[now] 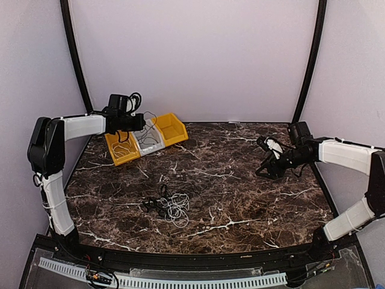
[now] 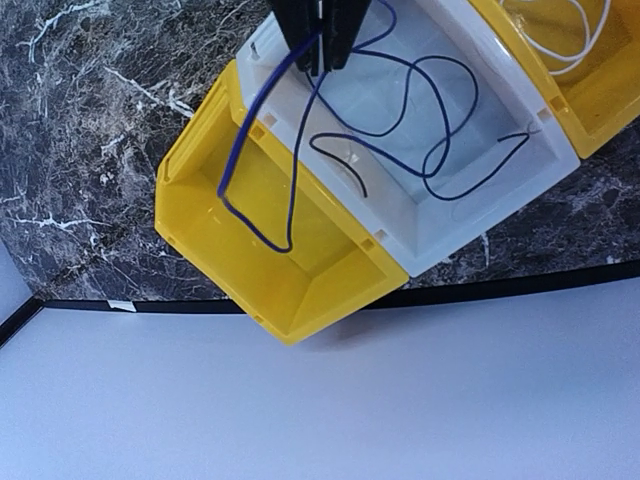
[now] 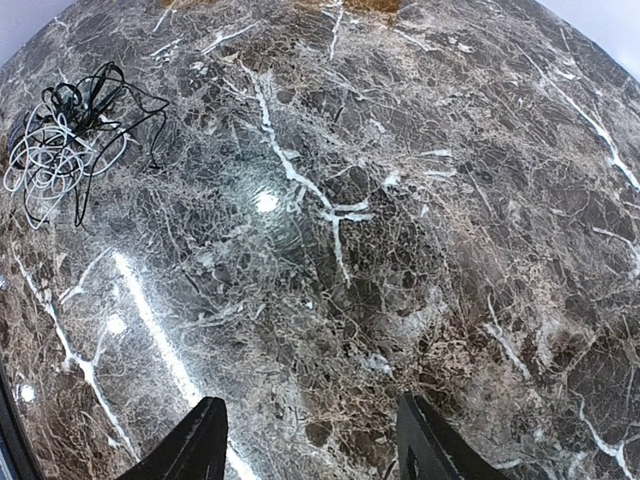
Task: Untangle the cables
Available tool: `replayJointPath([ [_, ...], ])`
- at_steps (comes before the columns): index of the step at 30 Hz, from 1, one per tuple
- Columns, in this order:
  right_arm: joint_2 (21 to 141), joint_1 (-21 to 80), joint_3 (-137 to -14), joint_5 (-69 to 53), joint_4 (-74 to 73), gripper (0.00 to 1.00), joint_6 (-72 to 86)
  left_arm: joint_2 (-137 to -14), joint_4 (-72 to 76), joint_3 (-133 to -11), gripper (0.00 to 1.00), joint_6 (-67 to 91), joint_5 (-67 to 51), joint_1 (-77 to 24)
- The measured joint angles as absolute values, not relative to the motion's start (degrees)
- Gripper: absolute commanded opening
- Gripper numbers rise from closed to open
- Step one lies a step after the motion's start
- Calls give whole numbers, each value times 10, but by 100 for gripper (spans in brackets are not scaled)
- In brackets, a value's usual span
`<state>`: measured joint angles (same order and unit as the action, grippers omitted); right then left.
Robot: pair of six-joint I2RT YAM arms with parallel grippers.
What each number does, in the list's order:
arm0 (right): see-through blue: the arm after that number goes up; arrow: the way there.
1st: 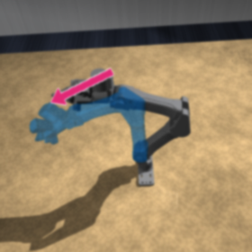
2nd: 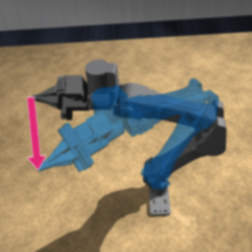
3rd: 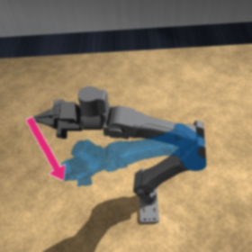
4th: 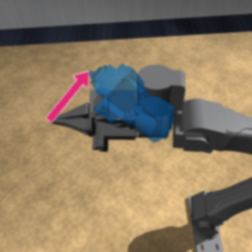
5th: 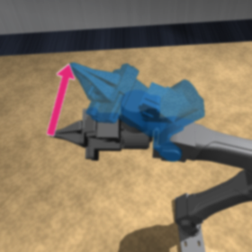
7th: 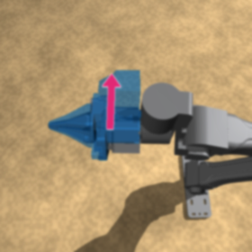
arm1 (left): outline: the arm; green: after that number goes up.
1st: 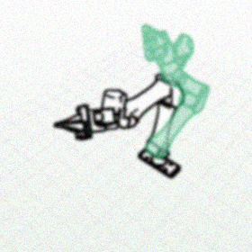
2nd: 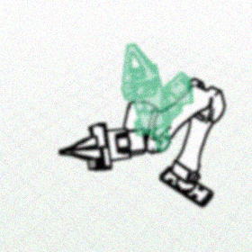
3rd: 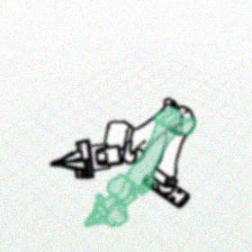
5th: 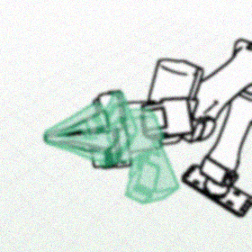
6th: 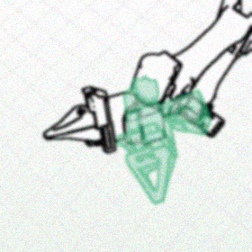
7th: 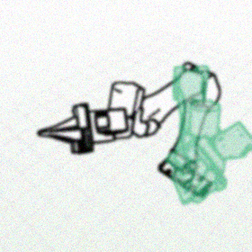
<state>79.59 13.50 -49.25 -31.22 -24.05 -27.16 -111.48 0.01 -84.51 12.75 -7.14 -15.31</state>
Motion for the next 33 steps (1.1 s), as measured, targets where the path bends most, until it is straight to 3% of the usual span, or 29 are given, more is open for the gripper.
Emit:
replayJointPath([
  [18,812,135,-493,-309,-246,60,-279,-1192,-83,-884,0,279,20,-165],
  [33,817,136,-493,-308,-257,61,-284,-1104,-95,-819,0,378,2,-165],
])
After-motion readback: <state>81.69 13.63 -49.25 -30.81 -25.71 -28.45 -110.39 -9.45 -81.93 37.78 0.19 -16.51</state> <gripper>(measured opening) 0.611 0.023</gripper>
